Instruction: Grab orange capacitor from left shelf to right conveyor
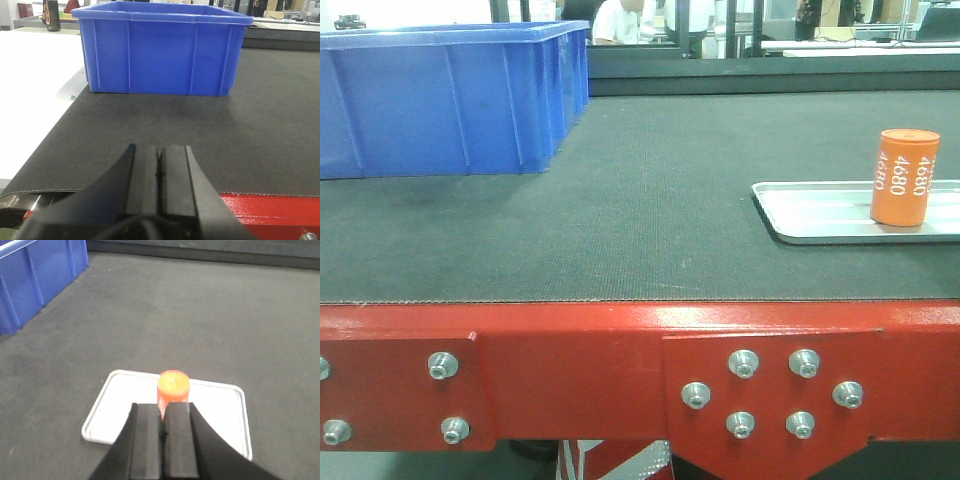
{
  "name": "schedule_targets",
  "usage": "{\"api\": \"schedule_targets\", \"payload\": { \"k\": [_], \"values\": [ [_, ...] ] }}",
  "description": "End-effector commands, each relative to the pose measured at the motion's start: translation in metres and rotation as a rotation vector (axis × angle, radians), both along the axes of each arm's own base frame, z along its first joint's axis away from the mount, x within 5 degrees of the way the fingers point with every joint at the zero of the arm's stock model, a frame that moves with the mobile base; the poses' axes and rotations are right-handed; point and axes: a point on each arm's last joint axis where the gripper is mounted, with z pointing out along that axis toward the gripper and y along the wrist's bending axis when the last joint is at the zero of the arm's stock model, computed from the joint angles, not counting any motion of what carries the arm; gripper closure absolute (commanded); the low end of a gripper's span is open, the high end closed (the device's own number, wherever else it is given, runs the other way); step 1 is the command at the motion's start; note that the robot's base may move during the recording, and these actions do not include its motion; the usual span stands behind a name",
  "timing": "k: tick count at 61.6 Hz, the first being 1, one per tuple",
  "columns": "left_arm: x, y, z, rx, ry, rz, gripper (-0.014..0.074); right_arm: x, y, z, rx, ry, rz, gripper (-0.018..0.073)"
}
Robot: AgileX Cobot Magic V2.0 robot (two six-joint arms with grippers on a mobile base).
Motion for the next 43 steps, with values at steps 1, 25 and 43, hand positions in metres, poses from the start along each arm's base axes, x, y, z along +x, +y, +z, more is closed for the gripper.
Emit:
{"api": "schedule_targets", "payload": {
  "k": [1, 25, 43],
  "values": [
    [-0.002, 0.001, 0.011, -0.012, -0.107, 0.007, 0.0723, -0.022, -0.005, 0.004, 0.017, -0.153, -0.023, 0.0503],
    [-0.002, 0.001, 0.011, -0.012, -0.107, 0.007, 0.0723, -0.089, -0.017, -0.086, 0.050, -0.325, -0.167, 0.0503],
    [-0.001, 0.001, 0.010, -0.012, -0.105, 0.007, 0.0723, -0.085, -0.017, -0.105, 0.050, -0.284, -0.169, 0.0503]
  ]
}}
